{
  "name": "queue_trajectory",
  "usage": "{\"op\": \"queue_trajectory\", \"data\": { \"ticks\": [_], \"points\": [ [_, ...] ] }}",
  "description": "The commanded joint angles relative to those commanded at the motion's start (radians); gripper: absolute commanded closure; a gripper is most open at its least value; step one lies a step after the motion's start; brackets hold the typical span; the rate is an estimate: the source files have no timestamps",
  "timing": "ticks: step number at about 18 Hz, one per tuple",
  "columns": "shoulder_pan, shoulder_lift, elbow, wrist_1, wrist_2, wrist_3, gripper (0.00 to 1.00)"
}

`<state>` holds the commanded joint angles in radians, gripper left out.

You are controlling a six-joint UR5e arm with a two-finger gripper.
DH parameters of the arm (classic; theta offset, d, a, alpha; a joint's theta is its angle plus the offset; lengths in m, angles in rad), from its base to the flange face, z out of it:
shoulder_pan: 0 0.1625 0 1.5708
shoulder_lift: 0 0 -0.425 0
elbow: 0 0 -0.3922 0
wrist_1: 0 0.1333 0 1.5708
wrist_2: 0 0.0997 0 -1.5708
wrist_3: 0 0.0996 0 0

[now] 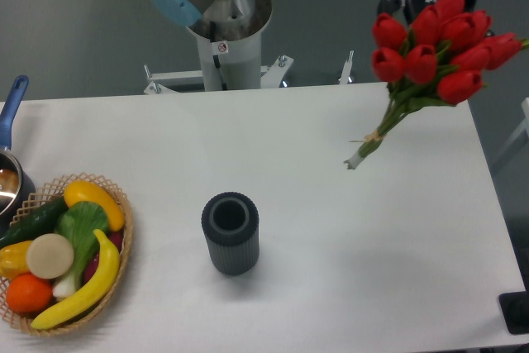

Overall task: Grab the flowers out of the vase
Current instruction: 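Carry the tulip bunch up and away from the vase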

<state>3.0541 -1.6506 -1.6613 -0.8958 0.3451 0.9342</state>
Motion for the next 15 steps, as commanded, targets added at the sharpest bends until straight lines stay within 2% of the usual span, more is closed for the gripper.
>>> {"op": "queue_trajectory", "data": {
  "ticks": [6,15],
  "points": [
    [0.044,-0.002,-0.021,0.000,-0.003,0.032,0.51],
    [0.055,0.005,-0.048,0.002,0.000,0.041,0.51]
  ]
}}
